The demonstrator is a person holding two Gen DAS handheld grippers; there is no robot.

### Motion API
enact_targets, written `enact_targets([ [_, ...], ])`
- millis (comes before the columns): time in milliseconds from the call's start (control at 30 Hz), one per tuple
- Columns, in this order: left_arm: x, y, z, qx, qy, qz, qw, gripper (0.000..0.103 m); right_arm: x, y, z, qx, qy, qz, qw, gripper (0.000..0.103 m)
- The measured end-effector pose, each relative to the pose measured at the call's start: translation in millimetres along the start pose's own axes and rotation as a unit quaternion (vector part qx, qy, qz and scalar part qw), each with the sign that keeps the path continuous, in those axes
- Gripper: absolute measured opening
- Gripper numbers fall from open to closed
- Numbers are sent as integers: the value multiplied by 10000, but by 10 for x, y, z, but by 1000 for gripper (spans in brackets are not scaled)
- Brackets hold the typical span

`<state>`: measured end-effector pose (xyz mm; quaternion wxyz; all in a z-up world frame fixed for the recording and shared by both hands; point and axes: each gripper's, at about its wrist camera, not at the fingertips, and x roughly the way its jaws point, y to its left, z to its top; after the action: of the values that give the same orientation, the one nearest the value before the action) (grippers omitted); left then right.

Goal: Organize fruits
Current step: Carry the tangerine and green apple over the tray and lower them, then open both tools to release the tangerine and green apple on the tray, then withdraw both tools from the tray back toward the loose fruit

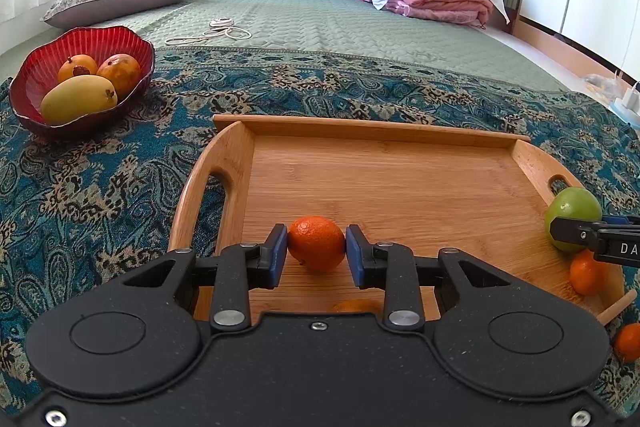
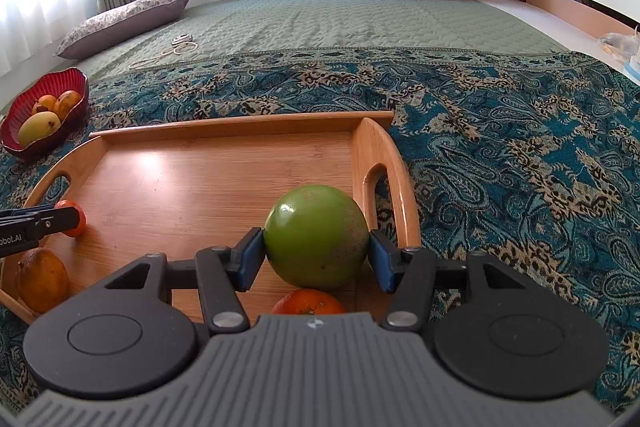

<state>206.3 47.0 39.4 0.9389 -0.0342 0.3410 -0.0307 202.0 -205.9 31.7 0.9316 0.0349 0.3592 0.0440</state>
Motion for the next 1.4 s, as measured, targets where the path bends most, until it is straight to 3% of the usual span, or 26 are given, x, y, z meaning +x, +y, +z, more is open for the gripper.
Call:
enact_targets([
  [233,-12,4,-7,5,17,-15,10000,31,-62,10,-18,-102,-60,34,9999,62],
  [333,-32,5,-16,-2,13,19,10000,35,-90,30,-28,-198,-73,16,9998,66],
  [367,-43,8,-21,-5,13,15,10000,38,-100,37,-35,-231,-83,3,9997,71],
  [567,-128,18,-44,69,-13,33,10000,44,-160,37,-70,-255,-108,14,9996,72],
  [633,-172,14,-52,87,-48,40,9999,50,-189,34,-86,-240,-126,33,9996,74],
  [700,-228,20,-68,69,-114,15,9999,63,-226,39,-104,-237,-159,52,9996,77],
  [800,-305,22,-94,100,-198,-24,9998,70,-295,63,-133,-306,-238,51,9992,81],
  [1100,-564,20,-215,189,-472,-90,9987,85,-546,158,-226,-578,-548,43,9968,89],
  [1400,-921,-32,-420,348,-731,-193,9965,92,-831,294,-408,-720,-869,221,9934,90],
])
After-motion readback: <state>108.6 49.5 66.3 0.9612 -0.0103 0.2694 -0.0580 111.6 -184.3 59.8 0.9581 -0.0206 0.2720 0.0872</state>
